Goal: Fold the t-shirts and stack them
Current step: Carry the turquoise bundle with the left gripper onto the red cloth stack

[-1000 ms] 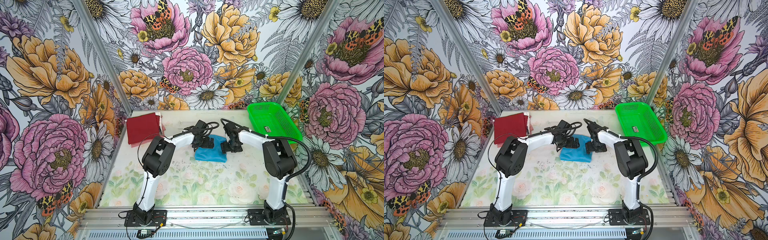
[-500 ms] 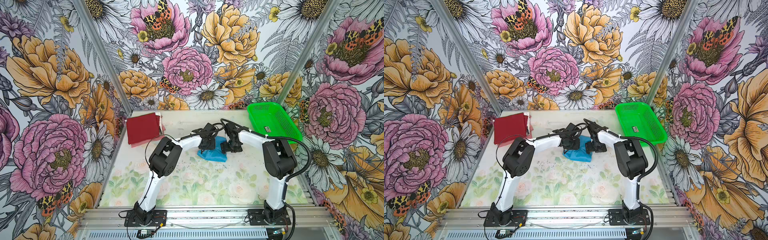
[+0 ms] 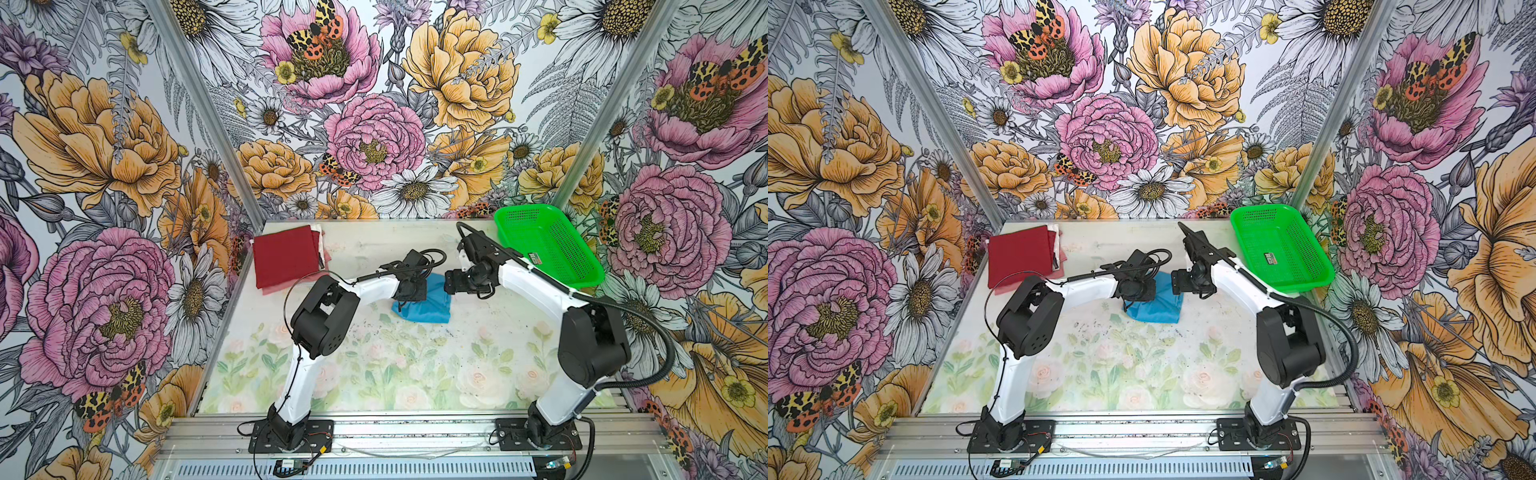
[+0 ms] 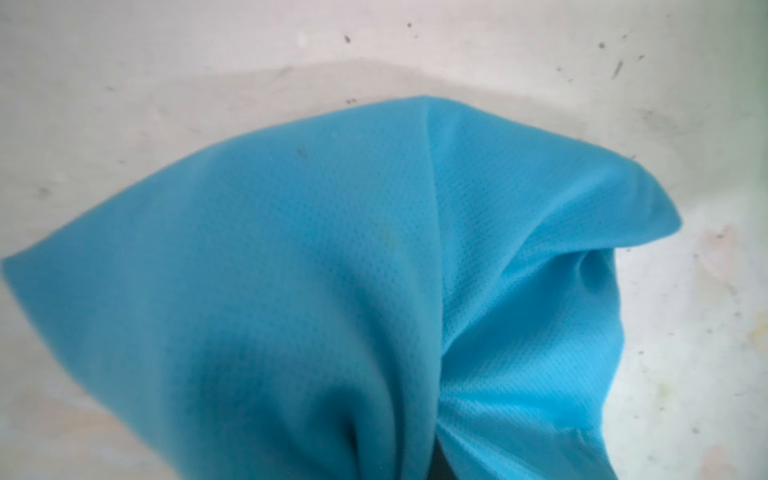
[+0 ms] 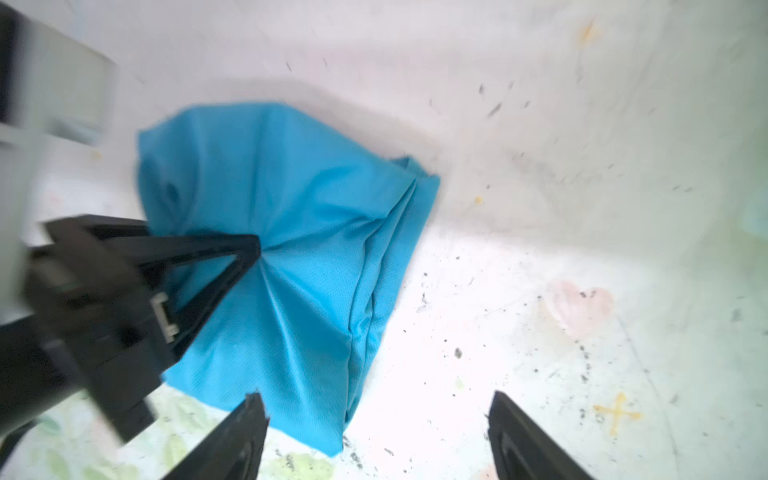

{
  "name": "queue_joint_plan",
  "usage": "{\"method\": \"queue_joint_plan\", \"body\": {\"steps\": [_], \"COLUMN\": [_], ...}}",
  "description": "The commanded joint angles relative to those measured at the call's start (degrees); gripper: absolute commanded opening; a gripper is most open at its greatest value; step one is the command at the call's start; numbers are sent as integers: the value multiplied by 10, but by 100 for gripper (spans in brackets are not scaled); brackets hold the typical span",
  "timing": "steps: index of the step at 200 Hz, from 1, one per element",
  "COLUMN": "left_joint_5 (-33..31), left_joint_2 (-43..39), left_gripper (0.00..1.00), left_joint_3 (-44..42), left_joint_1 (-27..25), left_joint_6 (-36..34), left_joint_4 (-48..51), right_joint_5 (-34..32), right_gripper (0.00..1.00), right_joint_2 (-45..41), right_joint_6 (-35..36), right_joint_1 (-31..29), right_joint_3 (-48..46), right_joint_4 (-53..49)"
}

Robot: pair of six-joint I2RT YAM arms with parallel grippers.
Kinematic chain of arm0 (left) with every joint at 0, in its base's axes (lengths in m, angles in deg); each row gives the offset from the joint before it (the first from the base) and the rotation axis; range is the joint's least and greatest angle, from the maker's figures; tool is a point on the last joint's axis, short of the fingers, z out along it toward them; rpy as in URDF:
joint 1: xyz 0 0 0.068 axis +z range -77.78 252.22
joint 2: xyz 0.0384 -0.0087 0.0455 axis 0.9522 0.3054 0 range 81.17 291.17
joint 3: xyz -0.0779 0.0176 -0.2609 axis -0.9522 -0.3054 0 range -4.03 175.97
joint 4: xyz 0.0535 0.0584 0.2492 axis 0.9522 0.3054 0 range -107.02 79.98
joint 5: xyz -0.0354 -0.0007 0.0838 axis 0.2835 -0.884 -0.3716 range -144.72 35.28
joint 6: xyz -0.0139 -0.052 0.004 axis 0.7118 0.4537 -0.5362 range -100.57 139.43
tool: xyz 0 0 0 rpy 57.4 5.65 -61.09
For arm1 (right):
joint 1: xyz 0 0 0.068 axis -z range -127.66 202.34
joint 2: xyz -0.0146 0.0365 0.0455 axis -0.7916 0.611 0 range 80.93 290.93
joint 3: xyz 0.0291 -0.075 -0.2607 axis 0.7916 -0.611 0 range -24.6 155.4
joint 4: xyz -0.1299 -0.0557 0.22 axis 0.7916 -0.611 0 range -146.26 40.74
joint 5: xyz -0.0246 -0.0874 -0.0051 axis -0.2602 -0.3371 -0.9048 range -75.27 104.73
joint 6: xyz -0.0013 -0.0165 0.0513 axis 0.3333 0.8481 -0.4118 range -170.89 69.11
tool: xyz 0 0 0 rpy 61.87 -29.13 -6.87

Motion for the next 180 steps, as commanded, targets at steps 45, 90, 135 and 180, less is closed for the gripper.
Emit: {"method": "queue_joint_plan", "body": {"steps": [45,90,135,180], "left_joint_5": [-185,-225,-190,-150], "left_joint_2": [-24,-36,-56,-58], "left_gripper": [0,0,0,0], "left_joint_3": [37,85,153,201], "left_joint_1": [105,181,244,311], "left_joint_6": [-190,-269,-287,-281], "left_joint_4": [181,197,195,193], "right_joint_5": [31,34,29,29], "right_gripper": [87,87,87,87], "right_joint_2": [-98,-97,-96,-96], "right_joint_6": [-8,-6,-1,3], "right_joint_1": [27,31,33,41], "right_joint_3": [-43,-51,-62,-73], "right_joint_4": [2,3,4,7]}}
